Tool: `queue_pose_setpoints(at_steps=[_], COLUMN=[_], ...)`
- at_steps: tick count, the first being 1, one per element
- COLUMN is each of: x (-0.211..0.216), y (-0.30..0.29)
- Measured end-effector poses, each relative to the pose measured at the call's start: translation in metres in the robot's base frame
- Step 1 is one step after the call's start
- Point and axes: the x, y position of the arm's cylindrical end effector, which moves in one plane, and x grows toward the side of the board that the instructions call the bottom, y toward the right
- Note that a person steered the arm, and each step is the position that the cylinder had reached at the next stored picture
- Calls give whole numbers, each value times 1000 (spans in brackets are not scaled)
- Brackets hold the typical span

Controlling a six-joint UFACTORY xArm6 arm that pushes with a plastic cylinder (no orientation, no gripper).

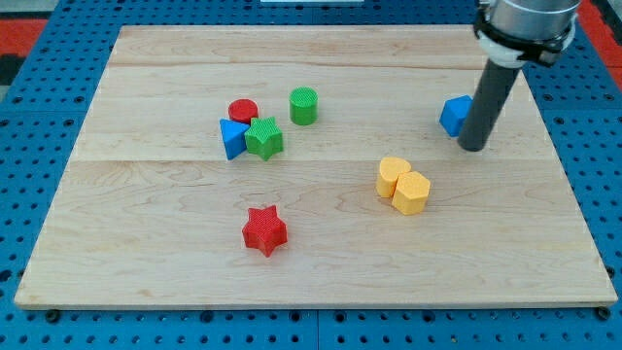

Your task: Slide the green circle to the center of the board

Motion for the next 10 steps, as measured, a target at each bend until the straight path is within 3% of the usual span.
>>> queue_pose_setpoints(at_steps=[1, 3, 4, 8, 10], x=[-8, -117, -146, -96, -74], y=[-57, -115, -192, -212, -165])
